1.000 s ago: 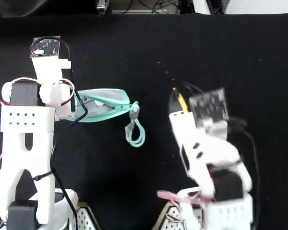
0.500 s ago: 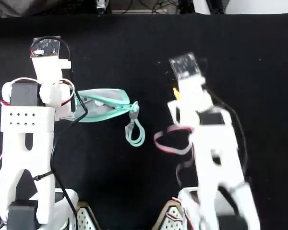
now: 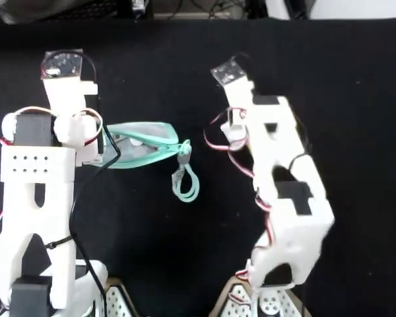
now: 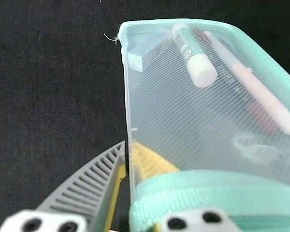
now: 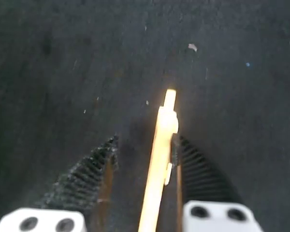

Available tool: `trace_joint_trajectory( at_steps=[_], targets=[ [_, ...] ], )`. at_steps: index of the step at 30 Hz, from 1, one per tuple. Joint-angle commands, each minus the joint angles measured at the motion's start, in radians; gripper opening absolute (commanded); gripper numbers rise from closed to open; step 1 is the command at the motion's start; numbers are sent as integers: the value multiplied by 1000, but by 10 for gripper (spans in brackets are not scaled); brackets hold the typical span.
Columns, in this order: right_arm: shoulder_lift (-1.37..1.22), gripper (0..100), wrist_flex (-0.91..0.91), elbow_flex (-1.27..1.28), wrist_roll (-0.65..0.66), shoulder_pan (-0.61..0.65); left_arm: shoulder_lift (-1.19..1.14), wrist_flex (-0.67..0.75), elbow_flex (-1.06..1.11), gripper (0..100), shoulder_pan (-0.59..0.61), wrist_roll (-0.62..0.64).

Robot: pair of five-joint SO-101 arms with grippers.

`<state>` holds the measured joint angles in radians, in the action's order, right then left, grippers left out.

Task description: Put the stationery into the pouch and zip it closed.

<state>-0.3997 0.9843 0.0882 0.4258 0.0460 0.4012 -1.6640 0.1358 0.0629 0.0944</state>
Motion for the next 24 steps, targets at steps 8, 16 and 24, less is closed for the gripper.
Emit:
trace_joint_trajectory(
  at_steps=[8,16,24],
  targets=[
    [-220,184,192,-400,9,-18,-2,0,7,33,10,-23],
    [-383,11,255,-559,54,-91,-2,0,4,33,22,-37],
    [-285,12,350,-585,57,-135,-6,3,4,33,22,-37]
  ],
)
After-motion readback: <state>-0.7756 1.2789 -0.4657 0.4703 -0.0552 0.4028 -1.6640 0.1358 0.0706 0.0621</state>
